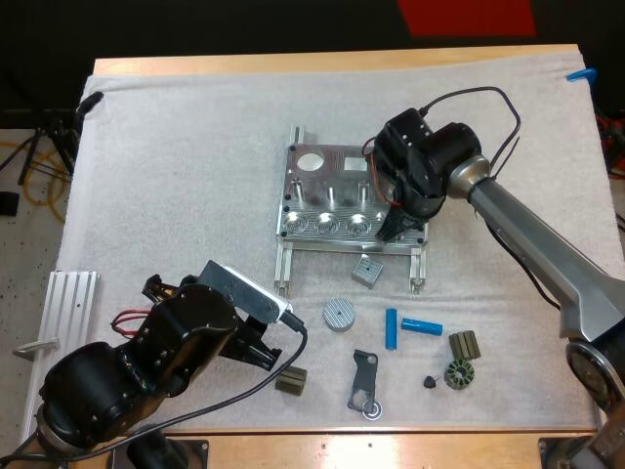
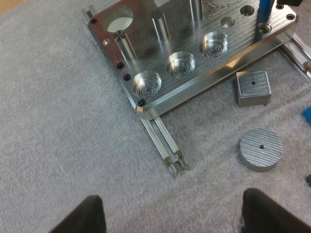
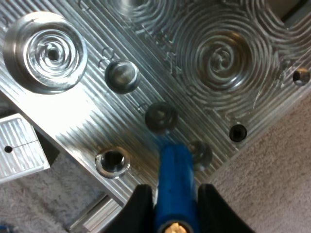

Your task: Load cells from right to left

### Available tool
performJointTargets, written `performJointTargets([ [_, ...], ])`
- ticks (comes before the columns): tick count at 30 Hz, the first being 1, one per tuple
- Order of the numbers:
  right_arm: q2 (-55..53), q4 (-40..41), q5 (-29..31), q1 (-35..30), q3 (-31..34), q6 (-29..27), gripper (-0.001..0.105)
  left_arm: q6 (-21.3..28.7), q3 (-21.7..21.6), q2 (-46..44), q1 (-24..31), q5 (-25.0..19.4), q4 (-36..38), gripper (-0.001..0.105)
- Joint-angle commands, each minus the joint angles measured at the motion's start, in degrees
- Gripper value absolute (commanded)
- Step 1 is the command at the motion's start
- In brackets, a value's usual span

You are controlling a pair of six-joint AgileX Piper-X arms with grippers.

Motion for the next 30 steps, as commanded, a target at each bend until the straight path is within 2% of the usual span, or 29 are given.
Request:
performJointTargets([
  [1,-1.1,0.4,0.7,0.0,0.2,-0.3,0.001,-0.2,-0.2,-0.3,0.0,-1.1,-0.1,0.059],
  [5,-1.1,0.4,3.6,0.0,0.2,-1.2,0.001,-0.2,-0.2,-0.3,0.0,-1.1,-0.1,0.059],
  [30,-0.5,-0.9,3.2,0.0,1.7,-1.1,0.001,0.1,-0.2,-0.3,0.0,-1.1,-0.8,0.059],
])
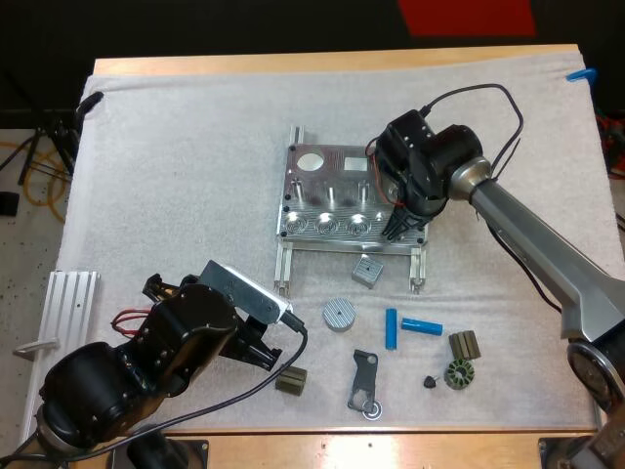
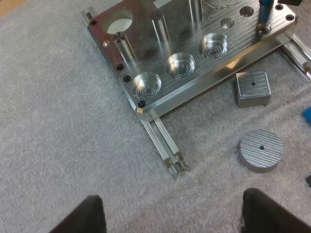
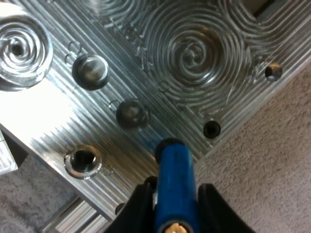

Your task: Load cells from right to left

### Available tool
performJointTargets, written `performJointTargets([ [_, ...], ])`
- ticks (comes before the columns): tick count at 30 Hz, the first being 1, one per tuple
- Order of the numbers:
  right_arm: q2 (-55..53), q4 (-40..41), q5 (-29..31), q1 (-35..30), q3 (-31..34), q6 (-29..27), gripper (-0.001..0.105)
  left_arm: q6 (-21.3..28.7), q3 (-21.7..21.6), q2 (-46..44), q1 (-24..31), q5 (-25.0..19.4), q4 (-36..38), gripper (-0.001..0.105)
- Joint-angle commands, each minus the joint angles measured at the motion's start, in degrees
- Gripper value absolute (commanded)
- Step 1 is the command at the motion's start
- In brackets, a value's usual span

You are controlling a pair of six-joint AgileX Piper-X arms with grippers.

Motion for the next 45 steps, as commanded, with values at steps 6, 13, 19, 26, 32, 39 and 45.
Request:
performJointTargets([
  [6,-0.3,-1.2,-0.4,0.0,0.5,0.8,0.001,-0.3,-0.2,-0.3,0.0,-1.1,-1.0,0.059],
  [13,-0.3,-1.5,-2.7,0.0,0.5,0.9,0.001,0.1,-0.2,-0.3,0.0,-1.1,-1.1,0.059],
  [19,-0.3,-1.5,-1.4,0.0,0.5,0.9,0.001,0.2,-0.2,-0.3,0.0,-1.1,-1.1,0.059],
  [26,-0.3,-1.5,-0.6,0.0,0.5,0.9,0.008,0.2,-0.2,-0.3,0.0,-1.1,-1.1,0.059],
  [32,-0.3,-1.8,-0.6,0.0,0.5,2.7,0.049,0.5,-0.2,-0.3,0.0,-1.1,-1.1,0.059],
  [39,-1.2,-3.6,-0.6,0.0,0.5,3.5,0.051,0.5,-0.2,-0.3,0.0,-1.1,-1.1,0.059],
  [45,-2.4,-4.0,-0.6,0.0,0.5,4.7,0.051,0.5,-0.2,-0.3,0.0,-1.1,-1.1,0.059],
])
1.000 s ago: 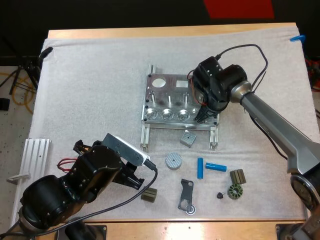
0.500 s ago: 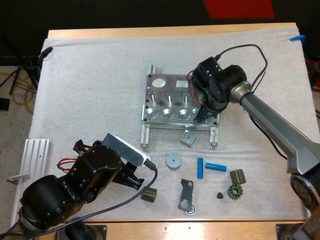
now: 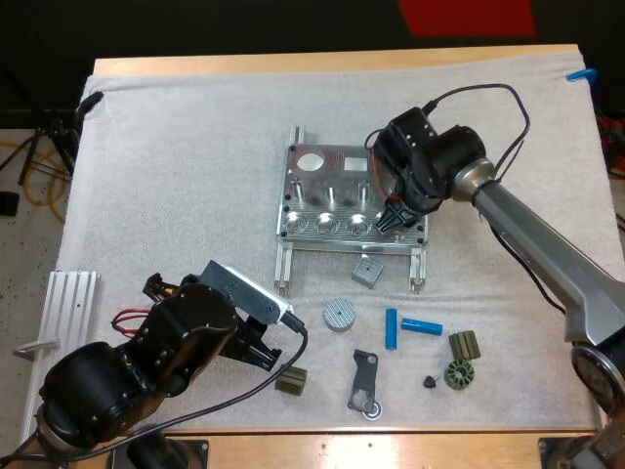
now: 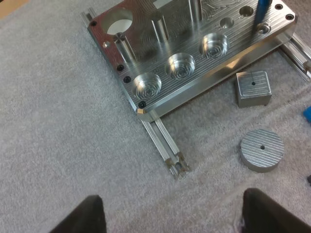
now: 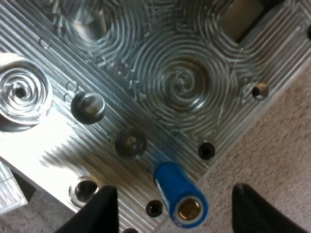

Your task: Load cells from right to left

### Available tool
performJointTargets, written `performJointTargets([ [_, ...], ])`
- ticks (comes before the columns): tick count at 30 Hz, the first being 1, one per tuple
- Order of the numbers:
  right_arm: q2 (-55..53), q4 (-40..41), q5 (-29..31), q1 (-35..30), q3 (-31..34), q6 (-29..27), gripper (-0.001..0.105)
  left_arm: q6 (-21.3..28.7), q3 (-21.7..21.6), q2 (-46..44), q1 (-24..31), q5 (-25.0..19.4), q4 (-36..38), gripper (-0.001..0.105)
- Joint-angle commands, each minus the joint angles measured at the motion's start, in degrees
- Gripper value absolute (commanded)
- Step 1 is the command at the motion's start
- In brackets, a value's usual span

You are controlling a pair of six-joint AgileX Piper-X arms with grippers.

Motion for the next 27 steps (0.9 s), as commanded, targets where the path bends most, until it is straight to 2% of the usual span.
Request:
performJointTargets([
  [1,-1.2,-0.3,-0.1,0.1,-0.1,0.2,0.051,0.0,-0.2,-0.3,0.0,-1.1,-1.0,0.059],
  [8,-4.5,0.0,-0.1,0.1,-0.1,2.3,0.051,0.0,-0.2,-0.3,0.0,-1.1,-1.0,0.059],
  [17,-10.3,5.4,0.2,0.1,-0.1,2.8,0.051,0.0,-0.2,-0.3,0.0,-1.1,-1.0,0.059],
  [27,-15.6,13.2,-1.3,0.1,-0.1,9.7,0.051,1.8,-0.2,-0.3,0.0,0.0,-1.0,0.059],
])
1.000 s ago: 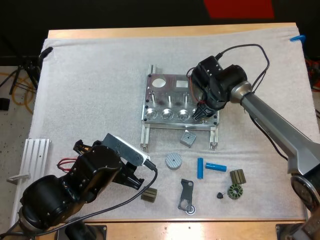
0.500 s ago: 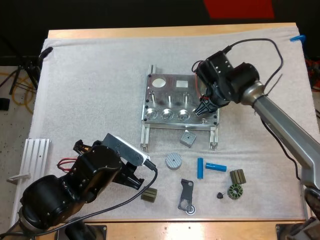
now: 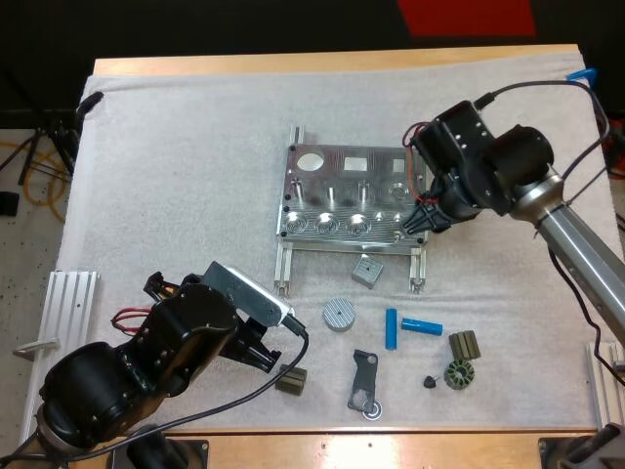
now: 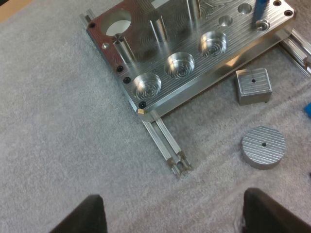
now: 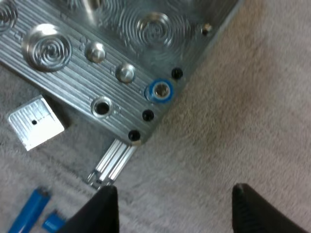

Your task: Load cells from right to left

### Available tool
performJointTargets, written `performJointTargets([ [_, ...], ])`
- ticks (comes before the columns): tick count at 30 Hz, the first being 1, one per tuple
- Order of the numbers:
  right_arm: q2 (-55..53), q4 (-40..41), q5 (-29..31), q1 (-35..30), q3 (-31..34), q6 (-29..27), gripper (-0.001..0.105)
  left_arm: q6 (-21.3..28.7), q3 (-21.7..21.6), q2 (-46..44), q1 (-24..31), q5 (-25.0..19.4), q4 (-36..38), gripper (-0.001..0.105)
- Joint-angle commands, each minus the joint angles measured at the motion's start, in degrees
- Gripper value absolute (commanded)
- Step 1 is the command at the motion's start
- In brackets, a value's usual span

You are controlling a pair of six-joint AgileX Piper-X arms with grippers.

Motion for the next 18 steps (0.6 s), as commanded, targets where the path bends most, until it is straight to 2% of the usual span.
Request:
performJointTargets([
  [1,-1.2,1.8,-1.1,0.1,-0.1,1.1,0.051,0.0,-0.2,-0.3,0.0,0.2,-0.9,0.059],
  [9,-5.2,5.8,-6.2,0.1,-0.1,3.1,0.051,-0.7,-0.2,-0.3,0.0,2.1,-0.9,0.059],
  [18,-11.9,6.6,-7.0,0.1,-0.1,3.1,0.051,-0.7,-0.2,-0.3,0.0,2.9,-1.7,0.059],
])
